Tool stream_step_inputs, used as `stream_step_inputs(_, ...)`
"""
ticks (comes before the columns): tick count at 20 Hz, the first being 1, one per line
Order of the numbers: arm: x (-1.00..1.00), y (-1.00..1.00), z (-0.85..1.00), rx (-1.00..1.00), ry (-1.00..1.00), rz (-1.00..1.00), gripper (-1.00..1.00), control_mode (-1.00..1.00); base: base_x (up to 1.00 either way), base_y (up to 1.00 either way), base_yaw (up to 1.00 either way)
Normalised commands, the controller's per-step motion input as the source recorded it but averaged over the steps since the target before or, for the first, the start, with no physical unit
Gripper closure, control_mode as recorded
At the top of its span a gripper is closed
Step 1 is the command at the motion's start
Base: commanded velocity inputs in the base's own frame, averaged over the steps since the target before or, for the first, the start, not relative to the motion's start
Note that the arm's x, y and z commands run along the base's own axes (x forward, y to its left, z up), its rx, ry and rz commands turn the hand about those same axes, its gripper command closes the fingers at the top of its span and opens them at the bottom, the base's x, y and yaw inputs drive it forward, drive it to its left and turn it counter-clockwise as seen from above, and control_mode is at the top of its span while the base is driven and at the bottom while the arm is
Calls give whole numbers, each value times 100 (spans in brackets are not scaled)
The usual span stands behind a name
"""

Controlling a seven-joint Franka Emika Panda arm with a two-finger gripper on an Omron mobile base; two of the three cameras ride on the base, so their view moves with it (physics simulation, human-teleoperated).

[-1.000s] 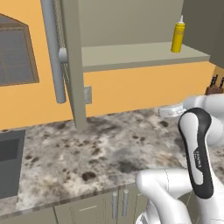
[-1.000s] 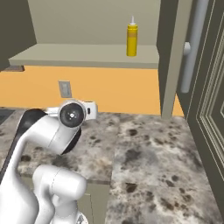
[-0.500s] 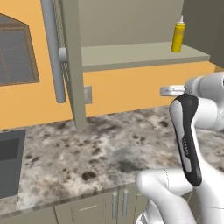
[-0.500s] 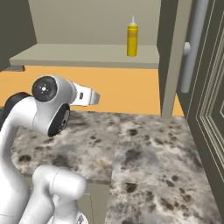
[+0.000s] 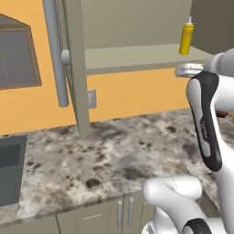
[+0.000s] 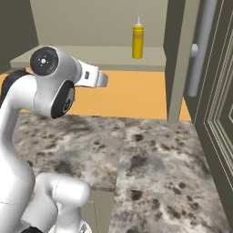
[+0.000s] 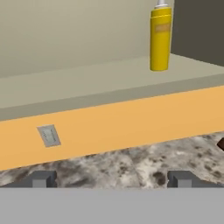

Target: Move the ketchup and mustard from the cabinet to the dining counter.

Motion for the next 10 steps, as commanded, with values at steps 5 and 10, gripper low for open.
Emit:
stream_step_inputs(5, 31, -24, 30, 0, 0, 0, -100, -100, 0, 0, 0)
stream_step_inputs(10, 47, -22, 20, -7, 0, -2, -100, -100, 0, 0, 0)
